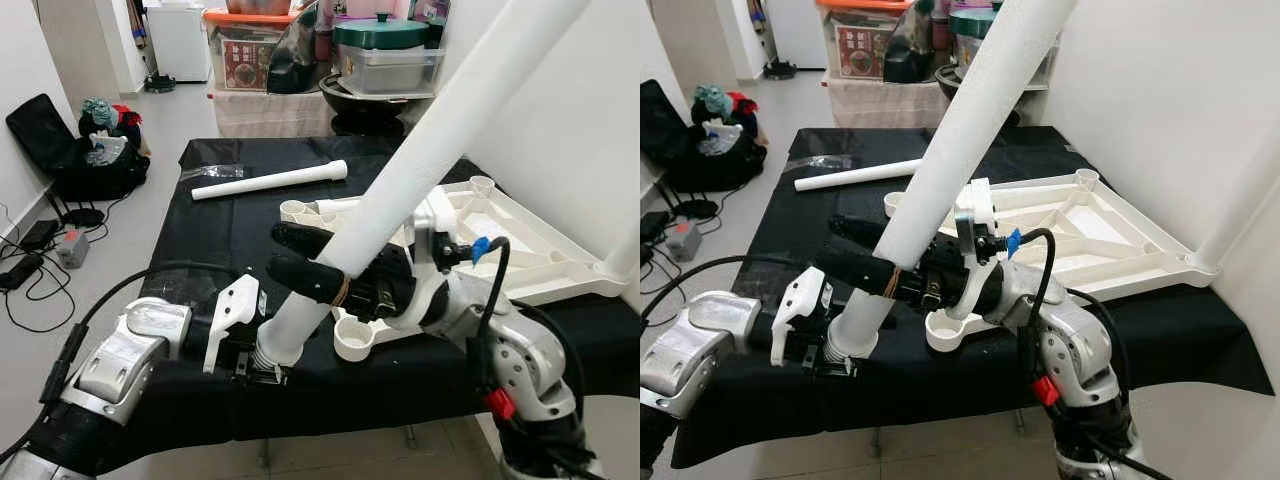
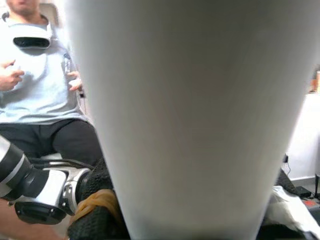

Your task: Building children table

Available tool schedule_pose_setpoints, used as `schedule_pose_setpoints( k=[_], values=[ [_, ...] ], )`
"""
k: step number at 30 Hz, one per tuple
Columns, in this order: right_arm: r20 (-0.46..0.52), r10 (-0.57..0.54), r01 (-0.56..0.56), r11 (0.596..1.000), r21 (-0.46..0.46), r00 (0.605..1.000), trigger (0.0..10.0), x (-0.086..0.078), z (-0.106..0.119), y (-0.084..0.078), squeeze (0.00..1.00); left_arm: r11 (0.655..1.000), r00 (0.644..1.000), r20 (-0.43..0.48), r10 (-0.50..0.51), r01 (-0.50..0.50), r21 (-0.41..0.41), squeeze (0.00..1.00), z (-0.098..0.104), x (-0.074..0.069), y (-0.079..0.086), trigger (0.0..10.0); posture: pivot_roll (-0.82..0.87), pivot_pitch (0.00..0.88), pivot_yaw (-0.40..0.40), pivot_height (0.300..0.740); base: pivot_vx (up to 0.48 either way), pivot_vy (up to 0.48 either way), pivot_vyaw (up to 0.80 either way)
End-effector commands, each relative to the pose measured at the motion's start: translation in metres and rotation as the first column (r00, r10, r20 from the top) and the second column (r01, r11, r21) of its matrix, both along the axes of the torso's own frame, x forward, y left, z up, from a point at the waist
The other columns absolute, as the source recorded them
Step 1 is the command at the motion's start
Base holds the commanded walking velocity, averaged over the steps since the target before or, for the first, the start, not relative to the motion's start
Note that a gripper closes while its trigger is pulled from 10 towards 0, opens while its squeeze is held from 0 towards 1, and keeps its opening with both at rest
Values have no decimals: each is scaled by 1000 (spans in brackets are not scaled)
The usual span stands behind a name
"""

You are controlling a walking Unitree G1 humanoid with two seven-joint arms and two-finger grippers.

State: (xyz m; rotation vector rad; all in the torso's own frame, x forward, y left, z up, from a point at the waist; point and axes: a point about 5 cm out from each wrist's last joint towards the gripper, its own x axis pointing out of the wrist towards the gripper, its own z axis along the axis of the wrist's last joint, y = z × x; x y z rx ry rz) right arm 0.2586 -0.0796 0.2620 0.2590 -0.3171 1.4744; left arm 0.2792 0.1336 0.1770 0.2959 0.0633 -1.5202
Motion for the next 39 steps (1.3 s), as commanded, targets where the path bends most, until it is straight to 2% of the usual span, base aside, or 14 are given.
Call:
schedule_pose_setpoints(
  k=[1,4,5,6,11,19,22,24,31,32,34,36,38,39],
  values=[
    [-8,61,-60,997,45,998,0,-7,2,7,0,1000,999,54,0,0,-2,0,6,5,-4,10000,56,0,-22,740,0,0,0],
    [-23,35,-34,997,63,999,0,-6,1,9,0,999,997,76,25,-23,-27,0,8,9,-6,10000,50,0,-18,740,0,0,0],
    [-35,16,-13,997,77,999,0,-4,1,10,0,998,995,94,46,-41,-55,957,10,12,-8,10000,50,0,-18,740,0,0,0],
    [-42,-13,16,996,89,999,0,-2,1,10,0,994,992,102,69,-60,-86,1000,12,14,-9,10000,51,0,-21,740,0,0,0],
    [-44,-123,126,987,96,991,0,8,1,4,0,983,985,115,129,-112,-148,1000,19,19,-8,10000,52,0,-25,740,0,0,0],
    [-4,-382,382,924,11,924,0,41,-2,-30,0,950,965,123,230,-196,-244,1000,36,23,7,10000,50,0,-34,740,0,0,0],
    [16,-507,507,860,-54,862,0,56,-11,-50,0,937,959,119,257,-217,-275,1000,38,20,9,10000,60,0,-45,740,0,0,0],
    [24,-642,640,760,-114,767,0,70,-19,-72,0,925,950,121,289,-245,-290,1000,37,15,10,10000,62,0,-47,740,0,0,0],
    [16,-774,767,625,-148,633,0,80,-25,-95,0,895,893,160,420,-378,-238,1000,24,16,27,10000,66,0,-44,740,0,0,0],
    [17,-787,779,608,-152,617,0,81,-26,-100,0,865,858,168,485,-443,-236,694,19,19,34,10000,60,0,-40,740,0,0,0],
    [11,-790,782,605,-151,614,0,80,-28,-103,0,838,829,167,533,-491,-239,612,15,21,38,10000,60,0,-40,740,0,0,0],
    [6,-751,743,652,-148,660,0,73,-32,-101,0,758,740,183,647,-599,-257,114,12,28,49,10000,54,0,-38,740,0,0,0],
    [10,-731,724,674,-146,683,0,70,-34,-98,0,725,706,182,685,-634,-270,114,12,30,53,10000,52,0,-35,740,0,0,0],
    [11,-697,690,709,-145,717,0,66,-37,-93,0,641,628,156,763,-703,-308,27,15,36,62,10000,49,0,-33,740,0,0,0]
  ],
)
